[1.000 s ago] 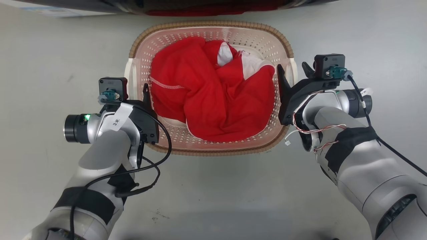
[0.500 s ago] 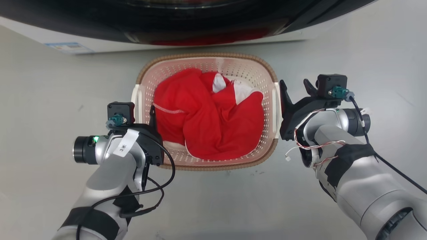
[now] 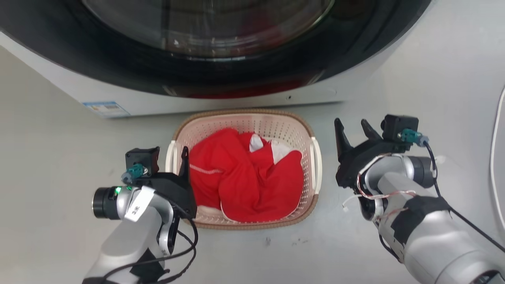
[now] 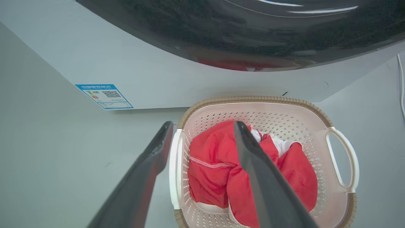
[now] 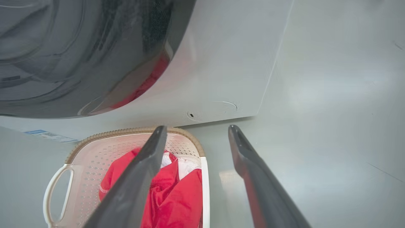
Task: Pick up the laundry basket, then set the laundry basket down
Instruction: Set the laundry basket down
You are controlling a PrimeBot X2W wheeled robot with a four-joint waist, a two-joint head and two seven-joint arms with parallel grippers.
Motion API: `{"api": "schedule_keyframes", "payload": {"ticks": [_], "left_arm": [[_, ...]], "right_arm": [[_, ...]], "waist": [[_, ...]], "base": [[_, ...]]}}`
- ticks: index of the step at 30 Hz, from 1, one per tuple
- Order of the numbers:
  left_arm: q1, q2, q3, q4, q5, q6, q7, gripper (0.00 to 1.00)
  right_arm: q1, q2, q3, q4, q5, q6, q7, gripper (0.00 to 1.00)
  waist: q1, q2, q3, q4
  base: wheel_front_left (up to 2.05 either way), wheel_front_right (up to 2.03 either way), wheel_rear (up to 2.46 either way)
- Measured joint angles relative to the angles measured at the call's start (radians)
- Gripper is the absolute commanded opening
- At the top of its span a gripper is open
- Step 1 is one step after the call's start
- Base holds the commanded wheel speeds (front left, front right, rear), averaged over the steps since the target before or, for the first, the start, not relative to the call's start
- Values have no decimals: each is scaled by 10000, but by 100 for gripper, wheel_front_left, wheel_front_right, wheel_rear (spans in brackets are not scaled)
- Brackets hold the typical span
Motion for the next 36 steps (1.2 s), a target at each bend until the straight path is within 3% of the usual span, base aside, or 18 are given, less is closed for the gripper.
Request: {"api": "schedule_keyframes", "payload": {"ticks": [11, 26, 36], "left_arm": [[2402, 268, 1083, -2656, 750, 92, 0, 100], [6154, 502, 2278, -5519, 2153, 100, 0, 100], [8085, 506, 3459, -7369, 3306, 102, 0, 100]], "right_arm": [[2380, -602, -1221, -1908, -909, -50, 0, 100], [5961, -821, -2723, -4621, -2470, -150, 0, 100], [8015, -779, -4426, -6251, -3996, -151, 0, 100]], "waist": [[0, -1, -1929, 93], [0, -1, -4172, 326], [0, -1, -5196, 287]], "base": [[0, 0, 0], [0, 0, 0], [0, 0, 0]]}}
